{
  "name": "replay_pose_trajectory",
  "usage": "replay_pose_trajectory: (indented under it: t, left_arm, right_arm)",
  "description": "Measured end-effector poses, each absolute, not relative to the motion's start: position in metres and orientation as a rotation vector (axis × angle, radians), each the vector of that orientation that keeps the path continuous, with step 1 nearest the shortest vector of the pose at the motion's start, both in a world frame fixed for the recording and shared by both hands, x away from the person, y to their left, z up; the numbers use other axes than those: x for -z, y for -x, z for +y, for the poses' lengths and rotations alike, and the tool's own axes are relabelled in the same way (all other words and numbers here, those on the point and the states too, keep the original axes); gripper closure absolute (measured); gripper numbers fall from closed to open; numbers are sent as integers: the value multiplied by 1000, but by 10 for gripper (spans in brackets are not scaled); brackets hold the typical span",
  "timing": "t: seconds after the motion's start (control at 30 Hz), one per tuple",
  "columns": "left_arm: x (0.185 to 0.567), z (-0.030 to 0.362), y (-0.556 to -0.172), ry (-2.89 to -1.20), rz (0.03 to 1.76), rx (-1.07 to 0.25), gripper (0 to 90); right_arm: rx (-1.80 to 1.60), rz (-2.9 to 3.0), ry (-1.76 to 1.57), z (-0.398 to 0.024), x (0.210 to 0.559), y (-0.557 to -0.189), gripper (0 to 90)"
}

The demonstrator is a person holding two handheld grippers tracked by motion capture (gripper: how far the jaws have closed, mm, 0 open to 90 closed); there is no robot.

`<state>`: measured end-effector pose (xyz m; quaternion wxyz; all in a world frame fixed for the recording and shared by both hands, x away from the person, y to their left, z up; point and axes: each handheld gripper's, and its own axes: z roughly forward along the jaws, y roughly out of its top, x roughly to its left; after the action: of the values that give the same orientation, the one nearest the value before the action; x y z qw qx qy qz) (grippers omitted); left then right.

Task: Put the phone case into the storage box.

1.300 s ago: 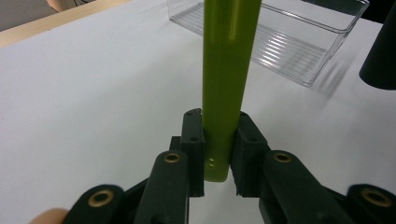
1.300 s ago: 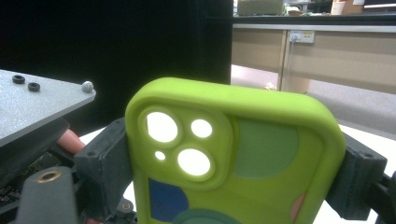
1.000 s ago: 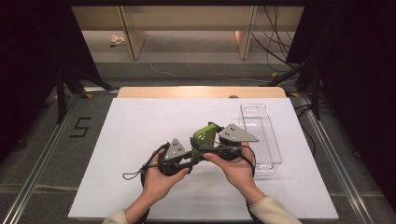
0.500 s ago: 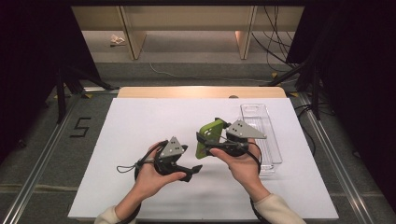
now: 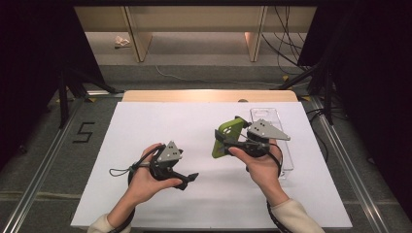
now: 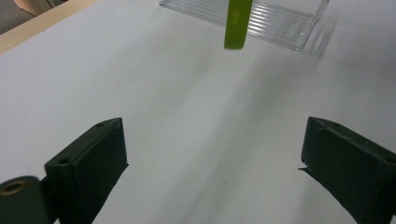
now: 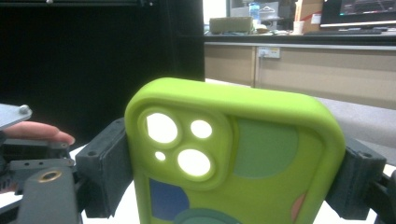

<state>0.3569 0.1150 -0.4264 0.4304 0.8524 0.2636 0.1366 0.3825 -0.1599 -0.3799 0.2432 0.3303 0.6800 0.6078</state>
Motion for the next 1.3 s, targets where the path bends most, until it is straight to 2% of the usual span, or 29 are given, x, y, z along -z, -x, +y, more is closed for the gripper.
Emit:
replay_pose_trajectory:
  t: [1.3]
  left_arm:
    - [430,155,-351,-2089,712,-395,37]
  right_arm:
    - [-1628,1724,-984,-202,363,-392,174]
